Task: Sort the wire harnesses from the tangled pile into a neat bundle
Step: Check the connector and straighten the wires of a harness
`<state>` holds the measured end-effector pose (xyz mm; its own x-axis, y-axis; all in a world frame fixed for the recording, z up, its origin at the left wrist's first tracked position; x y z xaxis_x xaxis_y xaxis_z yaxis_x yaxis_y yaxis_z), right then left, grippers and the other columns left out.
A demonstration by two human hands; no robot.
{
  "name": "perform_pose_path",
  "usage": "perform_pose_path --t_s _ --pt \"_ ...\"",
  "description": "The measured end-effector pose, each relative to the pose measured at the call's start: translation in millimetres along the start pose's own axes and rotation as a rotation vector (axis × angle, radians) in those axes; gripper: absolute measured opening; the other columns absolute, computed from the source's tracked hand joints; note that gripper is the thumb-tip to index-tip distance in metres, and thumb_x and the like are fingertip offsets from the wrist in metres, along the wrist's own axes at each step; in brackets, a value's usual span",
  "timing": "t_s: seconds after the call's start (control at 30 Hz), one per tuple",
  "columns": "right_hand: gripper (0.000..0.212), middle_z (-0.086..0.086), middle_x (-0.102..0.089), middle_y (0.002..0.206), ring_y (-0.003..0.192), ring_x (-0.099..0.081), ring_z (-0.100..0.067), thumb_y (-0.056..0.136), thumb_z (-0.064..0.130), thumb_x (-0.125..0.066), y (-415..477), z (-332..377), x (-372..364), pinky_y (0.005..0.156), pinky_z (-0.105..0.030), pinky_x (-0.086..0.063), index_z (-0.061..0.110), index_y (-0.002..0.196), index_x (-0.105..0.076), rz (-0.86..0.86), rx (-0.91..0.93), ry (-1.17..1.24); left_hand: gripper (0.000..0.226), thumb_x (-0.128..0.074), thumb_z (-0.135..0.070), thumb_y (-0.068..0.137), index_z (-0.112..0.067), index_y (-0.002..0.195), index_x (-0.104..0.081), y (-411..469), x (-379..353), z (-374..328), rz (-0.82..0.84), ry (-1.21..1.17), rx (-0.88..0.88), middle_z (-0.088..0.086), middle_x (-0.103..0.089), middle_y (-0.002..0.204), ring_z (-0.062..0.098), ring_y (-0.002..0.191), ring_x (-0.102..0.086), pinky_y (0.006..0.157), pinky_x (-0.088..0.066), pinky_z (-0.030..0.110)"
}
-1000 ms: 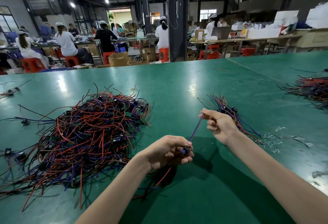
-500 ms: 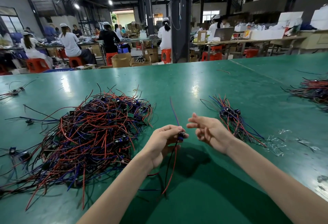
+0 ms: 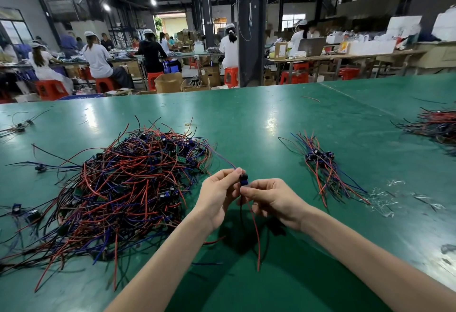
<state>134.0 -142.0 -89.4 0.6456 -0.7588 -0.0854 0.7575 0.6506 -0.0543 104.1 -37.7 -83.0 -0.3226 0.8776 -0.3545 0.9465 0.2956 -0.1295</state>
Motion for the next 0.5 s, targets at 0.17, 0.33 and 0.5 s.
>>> perform_pose_path --t_s 0.17,0.33,0.5 --pt "0.014 -0.007 -0.068 0.07 0.036 -0.046 -0.005 0.083 0.012 -0.067 1 -4 0 0.033 -0.013 -0.028 0.0 0.09 -0.065 -0.015 -0.015 0.01 0.003 -0.064 -0.012 0.087 -0.009 0.086 -0.064 0 1 2 0.007 0.011 -0.014 0.0 -0.066 0.066 0.011 0.059 -0.057 0.063 -0.049 0.024" --pt "0.006 -0.019 -0.062 0.073 0.033 -0.04 -0.006 0.085 0.006 -0.064 4 -3 6 0.032 -0.014 -0.026 0.002 0.081 -0.066 -0.073 0.012 0.025 0.009 -0.059 -0.014 0.091 -0.009 0.089 -0.066 -1 -6 -2 0.091 0.147 -0.062 0.003 -0.066 0.072 0.01 0.059 -0.058 0.057 -0.048 0.02" --pt "0.01 -0.016 -0.068 0.072 0.034 -0.043 -0.005 0.087 0.003 -0.059 3 0 11 0.032 -0.014 -0.028 -0.002 0.088 -0.068 -0.101 0.035 -0.026 0.007 -0.06 -0.006 0.089 -0.005 0.092 -0.066 -2 -10 -1 0.134 0.217 -0.094 0.008 -0.067 0.08 0.016 0.066 -0.061 0.066 -0.05 0.026"
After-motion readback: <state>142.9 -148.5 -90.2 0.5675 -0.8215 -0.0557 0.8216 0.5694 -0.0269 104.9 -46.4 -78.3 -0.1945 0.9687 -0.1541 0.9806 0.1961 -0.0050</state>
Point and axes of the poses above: each hand's wrist, its own y-axis towards the middle knuckle, its own x-axis out of the back of the hand, z = x × y, the point moved 8 cm from there along y, towards the middle knuckle
